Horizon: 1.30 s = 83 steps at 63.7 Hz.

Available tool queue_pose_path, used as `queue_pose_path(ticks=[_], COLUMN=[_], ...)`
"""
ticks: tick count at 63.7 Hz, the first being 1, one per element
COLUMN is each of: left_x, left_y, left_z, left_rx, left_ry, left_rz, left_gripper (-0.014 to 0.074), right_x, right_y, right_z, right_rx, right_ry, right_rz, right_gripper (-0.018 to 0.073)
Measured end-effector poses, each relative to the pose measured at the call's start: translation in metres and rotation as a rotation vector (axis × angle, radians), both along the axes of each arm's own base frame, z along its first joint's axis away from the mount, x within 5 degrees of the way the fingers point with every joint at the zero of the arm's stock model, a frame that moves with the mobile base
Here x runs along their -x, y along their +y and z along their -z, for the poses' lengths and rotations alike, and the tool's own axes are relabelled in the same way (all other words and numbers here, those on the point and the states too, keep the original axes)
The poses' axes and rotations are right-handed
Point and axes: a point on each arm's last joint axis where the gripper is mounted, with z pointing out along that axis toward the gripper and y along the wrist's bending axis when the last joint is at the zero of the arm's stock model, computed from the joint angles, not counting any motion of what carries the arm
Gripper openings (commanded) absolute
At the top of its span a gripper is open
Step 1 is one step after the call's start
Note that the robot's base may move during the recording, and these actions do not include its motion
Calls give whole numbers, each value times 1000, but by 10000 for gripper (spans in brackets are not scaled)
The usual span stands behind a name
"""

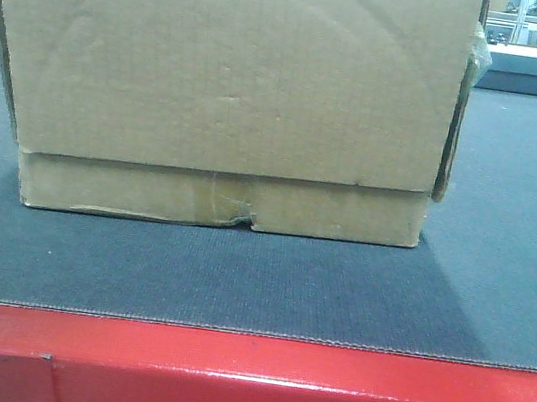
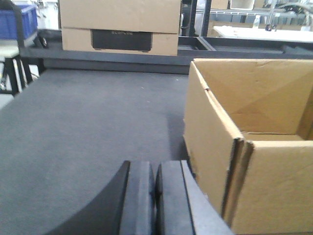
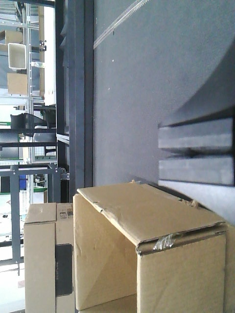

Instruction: Grab carton from right shelf to conveyor

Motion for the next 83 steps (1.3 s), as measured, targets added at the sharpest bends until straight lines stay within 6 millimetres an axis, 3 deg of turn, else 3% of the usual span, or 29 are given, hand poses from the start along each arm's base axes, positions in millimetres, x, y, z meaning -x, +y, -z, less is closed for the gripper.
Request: queue_pose_path(ticks=[13, 36, 83], left_x=[14, 22, 22], left_y=[1, -1, -1], left_z=[13, 114, 113], left_rx=[-34, -14, -10], left_ry=[-50, -68, -125], left_rz=[-17, -9, -5], left_gripper=[3, 3, 3], right_x=[0, 0, 0], right_y=[0, 0, 0], right_z=[0, 0, 0], right_rx=[0, 0, -1], right_ry=[0, -3, -4], right_rz=[0, 0, 0], right_gripper=[-69, -69, -69])
